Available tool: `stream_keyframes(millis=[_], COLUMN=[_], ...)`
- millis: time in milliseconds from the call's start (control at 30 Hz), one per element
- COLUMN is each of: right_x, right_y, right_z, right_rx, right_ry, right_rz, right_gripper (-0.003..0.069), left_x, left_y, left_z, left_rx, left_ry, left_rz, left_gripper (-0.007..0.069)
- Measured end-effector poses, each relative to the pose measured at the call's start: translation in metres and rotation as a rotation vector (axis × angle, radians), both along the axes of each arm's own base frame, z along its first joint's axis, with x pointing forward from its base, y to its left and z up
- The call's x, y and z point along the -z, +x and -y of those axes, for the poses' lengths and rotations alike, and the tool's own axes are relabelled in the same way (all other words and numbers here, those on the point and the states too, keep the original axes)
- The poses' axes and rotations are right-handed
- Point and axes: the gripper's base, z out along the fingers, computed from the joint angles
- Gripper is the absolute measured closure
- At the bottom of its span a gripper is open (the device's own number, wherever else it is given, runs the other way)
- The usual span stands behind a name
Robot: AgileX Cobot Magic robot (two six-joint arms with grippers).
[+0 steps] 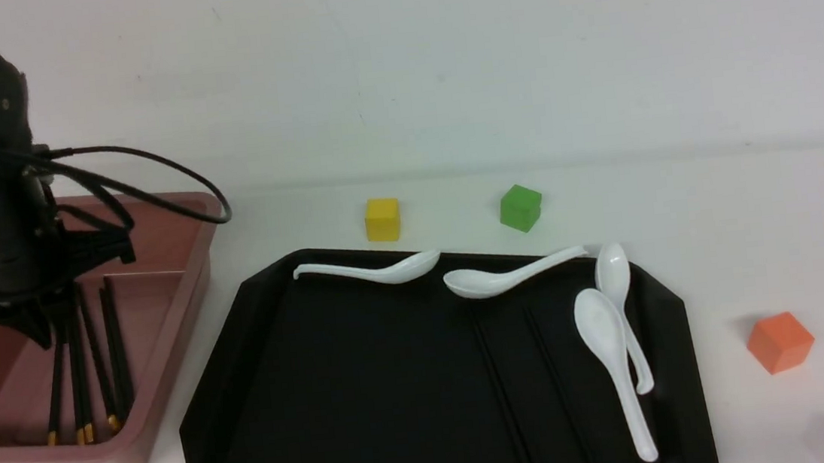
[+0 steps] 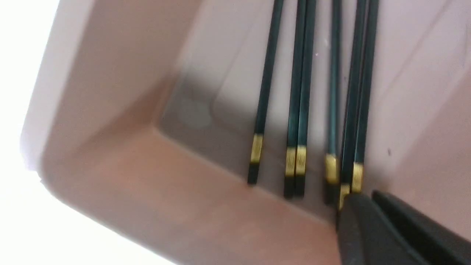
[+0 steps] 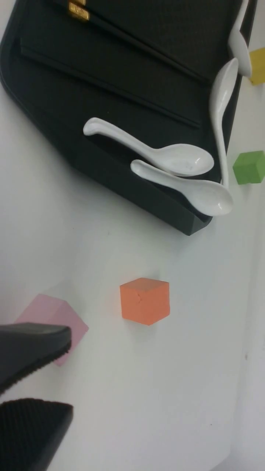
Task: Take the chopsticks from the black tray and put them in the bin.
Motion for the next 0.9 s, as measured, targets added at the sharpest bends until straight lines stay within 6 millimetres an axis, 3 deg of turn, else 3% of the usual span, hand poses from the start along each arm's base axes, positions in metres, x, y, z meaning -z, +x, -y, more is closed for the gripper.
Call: stream_keyframes(millis=[100,233,367,500,533,633,667,733,900], right_x=[0.0,0.0,0.0,0.0,0.0,0.0,0.0,0.0,0.0], right_y=[0.0,0.0,0.0,0.0,0.0,0.0,0.0,0.0,0.0], right_z=[0.0,0.0,0.0,0.0,0.0,0.0,0.0,0.0,0.0], right_rx=[0.0,0.0,0.0,0.0,0.0,0.0,0.0,0.0,0.0], right_ry=[0.0,0.0,0.0,0.0,0.0,0.0,0.0,0.0,0.0], right_rz=[0.0,0.0,0.0,0.0,0.0,0.0,0.0,0.0,0.0], right_gripper=[0.0417,0.0417,0.0417,0.0417,0.0417,0.0417,0.0417,0.0417,0.0417], left_x=[-0.013,-0.026,-0.034,-0.025,-0.024,-0.018,-0.014,-0.007,-0.005], left_y=[-0.012,-0.043,-0.093,-0.148,-0.151,-0.195,-0.198,-0.226,-0.268], left_z=[0.002,0.006,0.011,0.015,0.016,0.019,0.019,0.021,0.021], left_rx=[0.025,0.05,0.107,0.179,0.181,0.232,0.232,0.22,0.161], left_ry=[-0.023,-0.089,-0.164,-0.219,-0.228,-0.273,-0.276,-0.327,-0.43], left_rz=[0.029,0.063,0.124,0.22,0.228,0.433,0.435,0.606,0.912], left_gripper=[0.0637,0.0637,0.0637,0.0637,0.0637,0.0637,0.0637,0.0637,0.0637])
